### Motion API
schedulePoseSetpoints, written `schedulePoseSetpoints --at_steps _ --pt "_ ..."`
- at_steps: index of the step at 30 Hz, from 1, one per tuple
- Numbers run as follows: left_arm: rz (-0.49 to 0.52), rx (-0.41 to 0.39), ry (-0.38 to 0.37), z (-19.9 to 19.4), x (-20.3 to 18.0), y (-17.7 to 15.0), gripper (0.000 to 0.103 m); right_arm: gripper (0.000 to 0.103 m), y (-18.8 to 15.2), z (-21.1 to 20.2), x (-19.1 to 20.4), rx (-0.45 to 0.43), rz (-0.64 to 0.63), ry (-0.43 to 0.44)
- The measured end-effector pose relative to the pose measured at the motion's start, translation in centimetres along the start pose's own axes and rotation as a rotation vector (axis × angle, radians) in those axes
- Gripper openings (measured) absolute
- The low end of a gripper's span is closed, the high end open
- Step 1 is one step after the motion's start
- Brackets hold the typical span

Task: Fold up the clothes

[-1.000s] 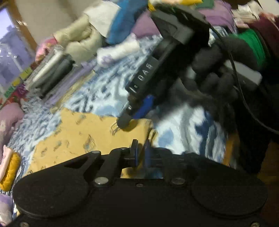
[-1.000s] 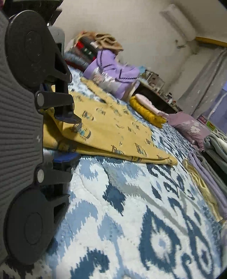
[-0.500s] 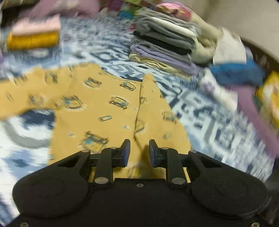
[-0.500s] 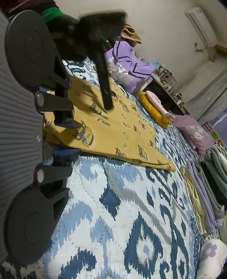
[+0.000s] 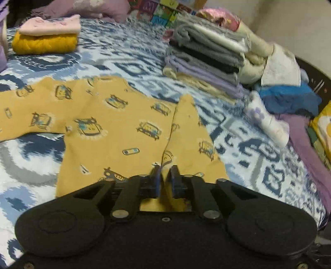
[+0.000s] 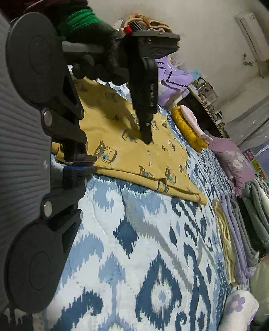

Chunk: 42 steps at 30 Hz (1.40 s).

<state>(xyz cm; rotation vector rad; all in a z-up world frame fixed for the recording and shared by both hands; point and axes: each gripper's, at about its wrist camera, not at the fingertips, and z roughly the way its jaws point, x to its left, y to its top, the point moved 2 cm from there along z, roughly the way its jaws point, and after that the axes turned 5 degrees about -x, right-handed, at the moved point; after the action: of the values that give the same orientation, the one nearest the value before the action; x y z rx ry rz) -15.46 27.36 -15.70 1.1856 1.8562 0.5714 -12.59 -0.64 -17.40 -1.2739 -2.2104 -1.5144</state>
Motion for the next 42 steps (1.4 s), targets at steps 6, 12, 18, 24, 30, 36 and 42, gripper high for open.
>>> schedulePoseSetpoints --at_steps 6,12,18,24,30,36,42 --pt "-0.081 0.053 -0.034 -3.1 -0.3 -1.9 0.038 0.01 0.0 -0.5 0.0 0.003 0.029 0.012" --pt "-0.009 0.114 -0.041 -4.5 -2.6 -5.2 0.014 0.009 -0.2 -0.7 0.6 0.004 0.005 0.031" --pt "0.068 0.085 -0.024 -5.1 -3.5 -5.3 0.001 0.005 0.1 -2.0 1.2 -0.033 -0.015 0.035" --pt "0.093 0.068 0.008 -5.4 -3.2 -5.4 0.001 0.006 -0.4 -1.7 1.0 0.008 -0.028 -0.012" --pt "0.102 0.122 -0.01 -5.3 -2.5 -5.7 0.003 0.008 -0.6 -1.9 2.0 0.014 -0.106 -0.028" --pt "0.193 0.03 0.088 -6.4 -3.0 -3.9 0.006 0.008 0.3 -2.7 2.5 -0.082 -0.136 -0.015" --pt "0.254 -0.073 0.042 -3.6 -4.4 -1.6 0.007 0.014 -1.2 -0.1 6.0 -0.022 -0.401 -0.043"
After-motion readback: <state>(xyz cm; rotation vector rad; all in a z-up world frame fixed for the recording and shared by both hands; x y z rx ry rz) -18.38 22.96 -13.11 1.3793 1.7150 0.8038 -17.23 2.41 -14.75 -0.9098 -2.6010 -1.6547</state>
